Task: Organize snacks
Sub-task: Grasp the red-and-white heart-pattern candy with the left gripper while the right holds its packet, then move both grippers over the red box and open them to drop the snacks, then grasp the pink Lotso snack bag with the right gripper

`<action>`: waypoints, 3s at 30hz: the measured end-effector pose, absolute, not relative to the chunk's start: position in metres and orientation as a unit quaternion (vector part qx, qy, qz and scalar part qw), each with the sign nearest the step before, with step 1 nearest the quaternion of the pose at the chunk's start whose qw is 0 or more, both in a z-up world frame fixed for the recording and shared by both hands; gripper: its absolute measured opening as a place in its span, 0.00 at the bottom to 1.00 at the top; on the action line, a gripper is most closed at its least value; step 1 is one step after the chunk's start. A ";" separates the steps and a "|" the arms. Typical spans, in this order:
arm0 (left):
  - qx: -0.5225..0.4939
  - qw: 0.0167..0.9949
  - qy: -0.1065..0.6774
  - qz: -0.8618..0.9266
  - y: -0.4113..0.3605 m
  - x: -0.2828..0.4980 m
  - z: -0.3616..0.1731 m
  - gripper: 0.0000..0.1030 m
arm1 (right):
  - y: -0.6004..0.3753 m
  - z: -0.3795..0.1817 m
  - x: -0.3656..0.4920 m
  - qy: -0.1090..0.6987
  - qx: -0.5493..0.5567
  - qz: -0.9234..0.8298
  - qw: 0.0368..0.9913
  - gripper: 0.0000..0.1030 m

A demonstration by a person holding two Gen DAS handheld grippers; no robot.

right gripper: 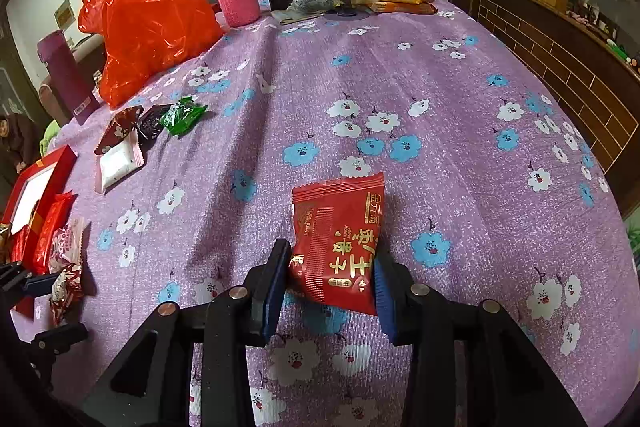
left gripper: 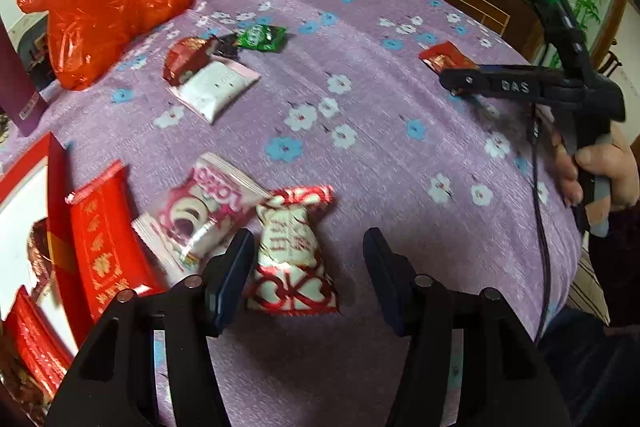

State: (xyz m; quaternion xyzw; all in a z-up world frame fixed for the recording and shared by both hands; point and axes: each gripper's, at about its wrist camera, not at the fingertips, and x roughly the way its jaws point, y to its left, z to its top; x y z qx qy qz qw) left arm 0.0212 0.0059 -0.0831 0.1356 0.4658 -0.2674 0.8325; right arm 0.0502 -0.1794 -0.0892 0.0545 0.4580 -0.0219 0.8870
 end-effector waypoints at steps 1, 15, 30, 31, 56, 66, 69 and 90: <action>0.136 0.833 0.466 -0.265 0.006 0.024 -0.083 0.54 | -0.180 -0.089 0.050 0.457 0.055 -0.020 0.887 0.40; 0.104 0.845 0.460 -0.251 0.011 0.021 -0.083 0.20 | -0.180 -0.088 0.052 0.464 0.054 -0.011 0.884 0.38; 0.026 0.902 0.385 -0.193 0.081 -0.016 -0.028 0.20 | -0.169 -0.070 0.054 0.470 0.205 0.147 0.846 0.35; 0.025 0.906 0.381 -0.185 0.088 -0.018 -0.026 0.20 | -0.161 -0.069 0.057 0.471 0.204 0.158 0.844 0.35; -0.035 0.934 0.355 -0.029 0.214 -0.013 -0.023 0.21 | 0.100 -0.042 0.095 0.471 0.064 0.353 0.806 0.34; -0.048 0.926 0.373 0.024 0.253 0.011 -0.031 0.21 | 0.185 -0.061 0.104 0.487 0.027 0.396 0.778 0.34; -0.051 0.925 0.375 0.035 0.259 0.013 -0.034 0.21 | 0.198 -0.064 0.106 0.490 0.023 0.404 0.772 0.35; -0.022 0.936 0.338 0.099 0.253 0.003 -0.016 0.64 | 0.095 -0.030 0.109 0.419 0.004 0.359 0.834 0.61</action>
